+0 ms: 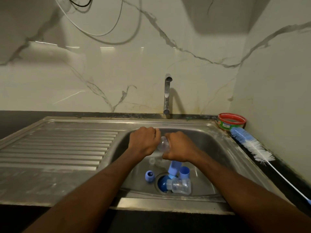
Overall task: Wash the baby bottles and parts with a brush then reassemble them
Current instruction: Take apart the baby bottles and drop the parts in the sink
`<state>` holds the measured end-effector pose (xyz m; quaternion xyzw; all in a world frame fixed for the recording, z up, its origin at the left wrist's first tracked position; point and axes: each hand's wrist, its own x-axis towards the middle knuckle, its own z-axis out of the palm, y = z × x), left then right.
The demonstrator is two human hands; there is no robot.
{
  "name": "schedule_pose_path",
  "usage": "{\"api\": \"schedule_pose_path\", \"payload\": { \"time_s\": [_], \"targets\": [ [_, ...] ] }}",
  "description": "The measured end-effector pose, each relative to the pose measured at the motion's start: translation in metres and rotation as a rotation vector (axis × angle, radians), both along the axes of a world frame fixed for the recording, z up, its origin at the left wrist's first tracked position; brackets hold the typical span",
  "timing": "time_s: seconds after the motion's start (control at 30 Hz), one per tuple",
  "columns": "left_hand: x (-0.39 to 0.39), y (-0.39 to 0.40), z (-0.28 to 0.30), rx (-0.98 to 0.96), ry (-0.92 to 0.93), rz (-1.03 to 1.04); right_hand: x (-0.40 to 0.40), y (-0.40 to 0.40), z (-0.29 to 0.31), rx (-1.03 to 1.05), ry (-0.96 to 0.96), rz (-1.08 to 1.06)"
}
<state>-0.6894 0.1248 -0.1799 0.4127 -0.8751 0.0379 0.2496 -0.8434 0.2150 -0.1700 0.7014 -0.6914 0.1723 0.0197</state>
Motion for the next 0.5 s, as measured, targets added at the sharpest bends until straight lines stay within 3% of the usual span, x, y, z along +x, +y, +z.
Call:
{"api": "schedule_pose_path", "payload": {
  "time_s": [0.07, 0.1, 0.2, 0.27, 0.33, 0.4, 0.5],
  "targets": [
    [0.000, -0.006, -0.007, 0.237, -0.160, -0.019, 0.002, 0.000, 0.000, 0.005, 0.201, -0.011],
    [0.000, -0.007, -0.008, 0.371, -0.155, -0.027, 0.003, 0.000, 0.001, 0.024, 0.247, -0.005],
    [-0.002, 0.002, 0.000, 0.652, 0.090, -0.012, -0.004, 0.000, -0.002, 0.072, 0.221, -0.020],
    [-0.001, -0.001, -0.001, 0.606, 0.204, -0.150, -0.016, 0.000, -0.003, 0.065, 0.149, -0.066],
    [0.005, -0.005, -0.003, 0.524, 0.278, -0.423, -0.028, -0.001, -0.003, 0.057, 0.090, -0.093],
    [0.005, -0.009, -0.007, 0.479, 0.257, -0.605, -0.036, -0.002, -0.003, 0.056, 0.034, -0.079],
    [0.002, -0.004, -0.002, 0.541, 0.292, -0.588, -0.040, -0.004, -0.002, 0.062, 0.023, -0.034]
  ]
}}
